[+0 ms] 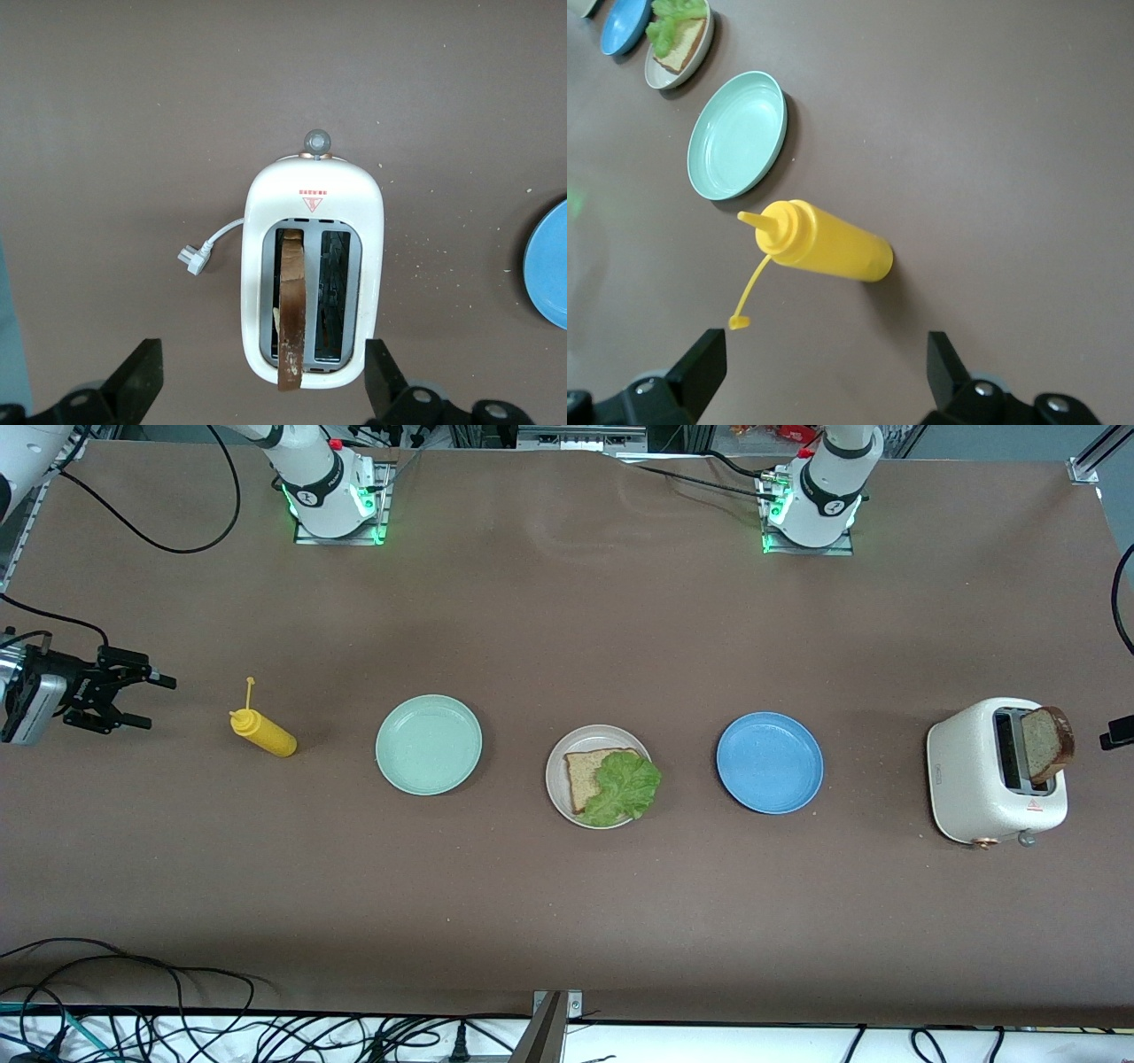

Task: Make sandwich on beige plate with both arms
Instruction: 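Grasp the yellow mustard bottle with the right gripper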

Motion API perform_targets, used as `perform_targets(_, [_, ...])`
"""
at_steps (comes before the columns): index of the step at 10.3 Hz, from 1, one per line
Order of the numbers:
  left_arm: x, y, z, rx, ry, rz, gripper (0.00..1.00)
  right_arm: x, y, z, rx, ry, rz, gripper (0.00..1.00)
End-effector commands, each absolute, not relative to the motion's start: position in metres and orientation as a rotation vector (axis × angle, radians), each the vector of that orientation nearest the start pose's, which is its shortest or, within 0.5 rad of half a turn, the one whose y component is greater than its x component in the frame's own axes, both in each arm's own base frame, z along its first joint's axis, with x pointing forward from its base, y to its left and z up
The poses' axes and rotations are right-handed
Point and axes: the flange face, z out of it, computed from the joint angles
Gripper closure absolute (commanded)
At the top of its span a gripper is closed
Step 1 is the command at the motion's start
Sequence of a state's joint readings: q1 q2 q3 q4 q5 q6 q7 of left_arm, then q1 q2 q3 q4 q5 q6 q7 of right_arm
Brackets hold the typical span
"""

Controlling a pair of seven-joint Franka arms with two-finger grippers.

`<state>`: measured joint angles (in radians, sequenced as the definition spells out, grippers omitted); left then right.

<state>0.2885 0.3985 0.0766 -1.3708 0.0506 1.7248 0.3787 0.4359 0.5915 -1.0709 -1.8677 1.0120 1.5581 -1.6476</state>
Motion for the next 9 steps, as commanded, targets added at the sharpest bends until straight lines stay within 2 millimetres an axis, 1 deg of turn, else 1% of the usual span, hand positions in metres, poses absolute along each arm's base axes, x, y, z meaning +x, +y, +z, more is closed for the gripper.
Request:
perform_targets(1, [0.629, 0.237, 0.486, -3.068, 0.068, 0.127, 0.00, 0.531, -0.225, 0.282, -2.289, -0.881, -0.423, 0.00])
perform_targets(3, [0.629, 0.237, 0.486, -3.068, 0.068, 0.129, 0.00, 0.526, -0.214, 0.254, -2.206, -0.936, -0.534, 0.00])
perform_targets(4, [0.629, 0.237, 0.487, -3.068, 0.068, 0.127, 0.00, 0.525, -0.212, 0.237, -2.163, -0.960, -0.581, 0.00])
perform_targets(7, [0.629, 0.237, 0.487, -3.068, 0.063, 0.127, 0.00, 0.519, -0.212, 0.197, -2.049, -1.006, -0.700, 0.00])
perform_targets(9, [0.629, 0.237, 0.485, -3.069, 0.059, 0.131, 0.00, 0.516, -0.207, 0.170, -1.989, -1.044, -0.762, 0.00])
